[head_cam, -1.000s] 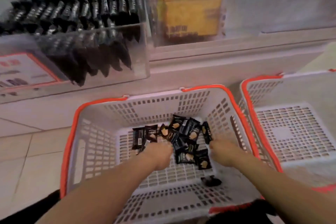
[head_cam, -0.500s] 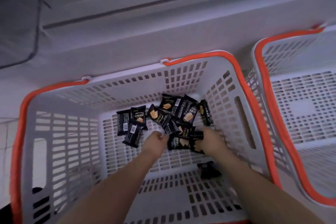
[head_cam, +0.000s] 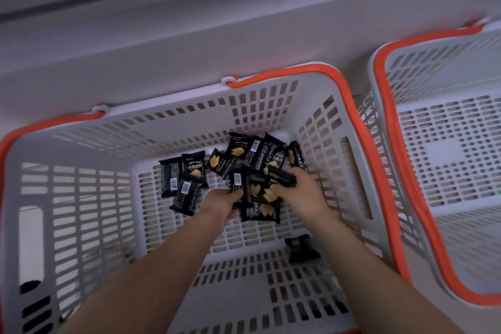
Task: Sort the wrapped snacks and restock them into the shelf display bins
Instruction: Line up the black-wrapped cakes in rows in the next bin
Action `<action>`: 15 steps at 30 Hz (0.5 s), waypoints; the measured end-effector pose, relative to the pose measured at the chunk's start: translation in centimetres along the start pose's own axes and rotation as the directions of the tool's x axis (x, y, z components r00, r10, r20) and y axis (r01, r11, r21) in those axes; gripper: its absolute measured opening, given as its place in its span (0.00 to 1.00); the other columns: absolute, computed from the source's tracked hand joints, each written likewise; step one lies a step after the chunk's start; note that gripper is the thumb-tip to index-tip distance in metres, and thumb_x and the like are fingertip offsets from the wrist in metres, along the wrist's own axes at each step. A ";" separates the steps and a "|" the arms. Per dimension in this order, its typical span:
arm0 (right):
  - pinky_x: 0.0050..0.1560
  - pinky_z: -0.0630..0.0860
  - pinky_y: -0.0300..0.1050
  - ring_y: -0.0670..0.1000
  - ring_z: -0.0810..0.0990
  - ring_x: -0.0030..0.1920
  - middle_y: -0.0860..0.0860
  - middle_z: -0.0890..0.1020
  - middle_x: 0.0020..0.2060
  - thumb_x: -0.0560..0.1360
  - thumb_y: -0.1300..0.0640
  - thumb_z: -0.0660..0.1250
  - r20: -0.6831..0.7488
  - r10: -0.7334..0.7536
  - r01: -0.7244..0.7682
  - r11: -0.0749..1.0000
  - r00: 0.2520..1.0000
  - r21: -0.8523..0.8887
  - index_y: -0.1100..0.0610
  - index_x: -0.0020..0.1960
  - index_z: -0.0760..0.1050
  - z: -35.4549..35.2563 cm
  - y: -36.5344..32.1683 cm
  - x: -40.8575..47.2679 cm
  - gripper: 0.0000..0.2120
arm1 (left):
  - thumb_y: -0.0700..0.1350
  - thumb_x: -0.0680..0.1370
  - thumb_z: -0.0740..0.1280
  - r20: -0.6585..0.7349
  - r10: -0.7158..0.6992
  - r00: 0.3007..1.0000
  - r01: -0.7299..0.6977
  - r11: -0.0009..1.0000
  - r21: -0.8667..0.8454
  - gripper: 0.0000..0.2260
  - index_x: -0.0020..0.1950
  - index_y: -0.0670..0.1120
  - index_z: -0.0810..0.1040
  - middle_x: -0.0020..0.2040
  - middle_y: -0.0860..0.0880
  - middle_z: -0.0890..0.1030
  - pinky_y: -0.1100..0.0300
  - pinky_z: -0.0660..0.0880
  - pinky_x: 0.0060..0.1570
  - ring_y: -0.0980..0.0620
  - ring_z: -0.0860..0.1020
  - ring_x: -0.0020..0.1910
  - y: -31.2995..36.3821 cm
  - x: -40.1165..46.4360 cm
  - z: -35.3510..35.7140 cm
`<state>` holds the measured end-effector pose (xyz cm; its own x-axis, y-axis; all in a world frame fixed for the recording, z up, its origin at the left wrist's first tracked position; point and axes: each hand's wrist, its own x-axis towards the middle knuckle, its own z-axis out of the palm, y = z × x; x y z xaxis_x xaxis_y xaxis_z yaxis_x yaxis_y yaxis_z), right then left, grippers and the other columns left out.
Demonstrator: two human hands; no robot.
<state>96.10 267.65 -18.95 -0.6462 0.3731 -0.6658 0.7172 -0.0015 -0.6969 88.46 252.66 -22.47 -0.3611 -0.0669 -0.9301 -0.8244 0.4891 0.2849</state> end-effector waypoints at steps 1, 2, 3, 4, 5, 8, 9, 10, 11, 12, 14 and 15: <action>0.28 0.67 0.26 0.40 0.74 0.37 0.44 0.76 0.37 0.72 0.60 0.70 0.012 0.016 -0.017 0.998 1.000 0.055 0.52 0.44 0.72 0.0 -0.2 0.0 0.08 | 0.45 0.76 0.68 -0.017 0.069 0.997 -0.068 0.996 0.058 0.08 0.51 0.42 0.74 0.45 0.48 0.76 0.60 0.74 0.40 0.52 0.74 0.38 -0.3 -0.7 -0.4; 0.31 0.69 0.25 0.41 0.76 0.38 0.45 0.78 0.38 0.72 0.59 0.71 0.032 0.031 -0.034 0.992 0.999 0.119 0.50 0.43 0.72 -0.1 -0.4 0.0 0.08 | 0.44 0.77 0.67 -0.023 0.153 0.988 -0.149 0.979 0.136 0.06 0.49 0.44 0.73 0.44 0.49 0.75 0.58 0.73 0.43 0.51 0.74 0.39 -0.7 -1.4 -0.8; 0.37 0.73 0.27 0.44 0.78 0.41 0.46 0.80 0.40 0.71 0.59 0.71 0.059 0.043 -0.053 0.981 0.997 0.188 0.49 0.43 0.73 -0.1 -0.7 0.0 0.08 | 0.44 0.77 0.66 -0.006 0.233 0.973 -0.226 0.952 0.206 0.04 0.49 0.45 0.72 0.44 0.49 0.76 0.58 0.72 0.44 0.50 0.75 0.41 -1.1 -2.1 -1.2; 0.44 0.76 0.33 0.46 0.80 0.45 0.47 0.81 0.43 0.71 0.59 0.72 0.087 0.054 -0.075 0.965 0.995 0.253 0.49 0.44 0.75 -0.1 -0.8 -0.1 0.08 | 0.43 0.79 0.64 0.030 0.288 0.957 -0.287 0.926 0.244 0.04 0.52 0.46 0.72 0.47 0.48 0.77 0.57 0.73 0.44 0.48 0.77 0.44 -1.5 -2.7 -1.6; 0.50 0.77 0.41 0.49 0.81 0.48 0.48 0.82 0.45 0.71 0.59 0.72 0.114 0.065 -0.097 0.947 0.991 0.306 0.49 0.46 0.76 0.0 -1.0 -0.1 0.08 | 0.42 0.80 0.62 0.071 0.315 0.946 -0.323 0.919 0.227 0.05 0.55 0.46 0.73 0.50 0.47 0.78 0.57 0.74 0.44 0.47 0.78 0.46 -1.7 -3.2 -1.9; 0.55 0.75 0.49 0.51 0.81 0.52 0.49 0.84 0.48 0.72 0.60 0.70 0.167 0.102 -0.163 0.897 0.981 0.411 0.51 0.50 0.79 0.3 -1.2 -0.3 0.08 | 0.39 0.81 0.56 0.196 0.164 0.967 -0.101 0.950 -0.296 0.09 0.55 0.42 0.75 0.43 0.46 0.81 0.59 0.77 0.39 0.49 0.78 0.41 -1.6 -4.0 -2.7; 0.54 0.75 0.48 0.51 0.81 0.51 0.49 0.84 0.47 0.72 0.60 0.70 0.176 0.117 -0.184 0.883 0.977 0.432 0.51 0.50 0.80 0.4 -1.2 -0.3 0.08 | 0.40 0.82 0.54 0.268 0.114 0.957 0.031 0.874 -0.484 0.11 0.55 0.41 0.75 0.37 0.46 0.80 0.60 0.76 0.34 0.50 0.76 0.36 -1.4 -4.1 -2.9; 0.55 0.74 0.48 0.51 0.80 0.51 0.49 0.84 0.47 0.73 0.59 0.70 0.180 0.128 -0.196 0.875 0.975 0.442 0.51 0.50 0.80 0.5 -1.2 -0.4 0.07 | 0.43 0.82 0.52 0.327 0.084 0.941 0.141 0.782 -0.607 0.14 0.54 0.40 0.75 0.33 0.47 0.77 0.60 0.74 0.31 0.51 0.74 0.33 -1.3 -4.2 -3.2; 0.55 0.74 0.48 0.52 0.80 0.50 0.49 0.84 0.46 0.73 0.58 0.69 0.183 0.130 -0.200 0.874 0.974 0.442 0.51 0.49 0.80 0.6 -1.2 -0.4 0.06 | 0.46 0.81 0.50 0.369 0.065 0.927 0.218 0.707 -0.673 0.17 0.53 0.40 0.76 0.31 0.48 0.74 0.60 0.72 0.31 0.52 0.71 0.31 -1.1 -4.1 -3.3; 0.56 0.73 0.49 0.52 0.80 0.50 0.49 0.84 0.46 0.73 0.58 0.69 0.189 0.127 -0.199 0.878 0.974 0.436 0.51 0.49 0.80 0.7 -1.2 -0.5 0.06 | 0.48 0.80 0.49 0.396 0.061 0.916 0.262 0.656 -0.708 0.18 0.50 0.40 0.76 0.30 0.48 0.73 0.60 0.69 0.32 0.52 0.69 0.31 -1.0 -4.1 -3.2; 0.53 0.73 0.47 0.50 0.80 0.46 0.49 0.83 0.43 0.74 0.59 0.68 0.223 0.106 -0.197 0.876 0.969 0.441 0.52 0.48 0.79 0.9 -1.1 -0.7 0.05 | 0.53 0.77 0.52 0.440 0.068 0.896 0.305 0.626 -0.718 0.20 0.46 0.40 0.76 0.30 0.48 0.71 0.60 0.66 0.35 0.51 0.68 0.31 -0.8 -3.9 -3.0; 0.50 0.73 0.46 0.48 0.79 0.44 0.48 0.83 0.41 0.74 0.59 0.68 0.243 0.092 -0.197 0.871 0.965 0.449 0.53 0.48 0.79 1.0 -1.2 -0.8 0.04 | 0.58 0.76 0.53 0.469 0.081 0.879 0.311 0.647 -0.696 0.22 0.44 0.41 0.77 0.30 0.48 0.71 0.59 0.66 0.36 0.51 0.68 0.31 -0.7 -4.1 -2.8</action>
<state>95.51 266.46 -17.89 -0.6211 0.1342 -0.7722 0.6349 -0.4915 -0.5961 89.31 250.11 -18.26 -0.1802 0.3891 -0.9034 -0.9492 -0.3097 0.0559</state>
